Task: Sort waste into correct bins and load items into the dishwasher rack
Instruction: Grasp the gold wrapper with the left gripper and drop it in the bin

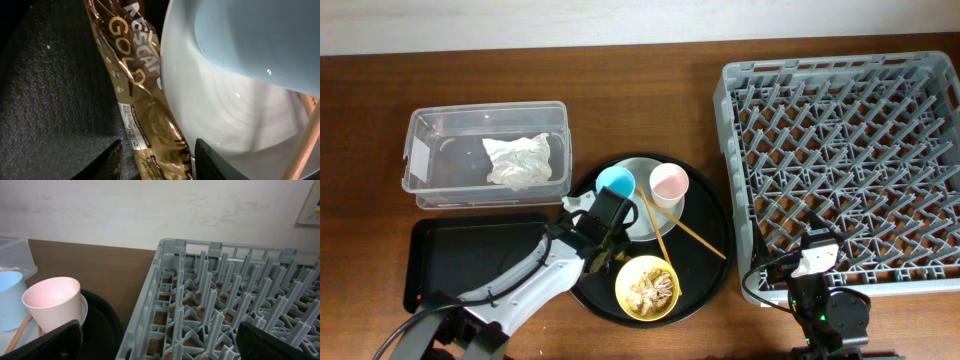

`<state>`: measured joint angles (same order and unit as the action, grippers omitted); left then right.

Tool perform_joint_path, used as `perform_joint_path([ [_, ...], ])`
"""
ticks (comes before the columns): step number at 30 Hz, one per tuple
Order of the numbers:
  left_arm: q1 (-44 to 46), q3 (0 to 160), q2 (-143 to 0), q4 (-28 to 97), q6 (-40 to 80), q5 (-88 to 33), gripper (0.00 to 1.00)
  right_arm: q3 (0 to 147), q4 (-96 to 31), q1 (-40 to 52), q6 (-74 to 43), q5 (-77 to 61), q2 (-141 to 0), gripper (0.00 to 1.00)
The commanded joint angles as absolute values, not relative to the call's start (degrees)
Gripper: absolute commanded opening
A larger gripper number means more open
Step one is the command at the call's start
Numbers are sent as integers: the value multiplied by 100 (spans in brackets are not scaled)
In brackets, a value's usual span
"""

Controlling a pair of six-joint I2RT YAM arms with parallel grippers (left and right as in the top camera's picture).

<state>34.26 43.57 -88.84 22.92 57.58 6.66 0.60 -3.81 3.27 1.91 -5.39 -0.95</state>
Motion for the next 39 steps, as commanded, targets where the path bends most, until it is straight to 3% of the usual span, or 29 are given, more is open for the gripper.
perform_joint_path([
  [1, 3395, 4316, -8945, 2447, 5782, 622, 44, 32, -408, 375, 161, -532, -69, 99],
  [8, 2867, 4322, -8276, 3218, 5520, 539, 40, 32, -408, 375, 161, -532, -69, 99],
  [20, 2869, 4099, -8281, 3607, 5524, -27, 39, 32, -408, 375, 161, -530, -69, 98],
  [28, 2869, 4034, -8281, 3476, 5522, -67, 0, 32, -408, 375, 161, -532, -69, 99],
  [32, 2867, 4289, -7913, 3583, 4899, -43, 0, 32, -408, 375, 161, -532, -69, 99],
  [34, 2775, 4969, -7111, 4209, 4617, 607, 0, 32, -408, 375, 161, -532, -69, 99],
  [36, 2412, 5577, -6584, 4410, 3900, 650, 0, 32, -408, 375, 161, -532, -69, 99],
  [39, 1127, 5872, -6573, 3721, 3889, 908, 0, 32, -408, 375, 161, -532, -69, 99],
])
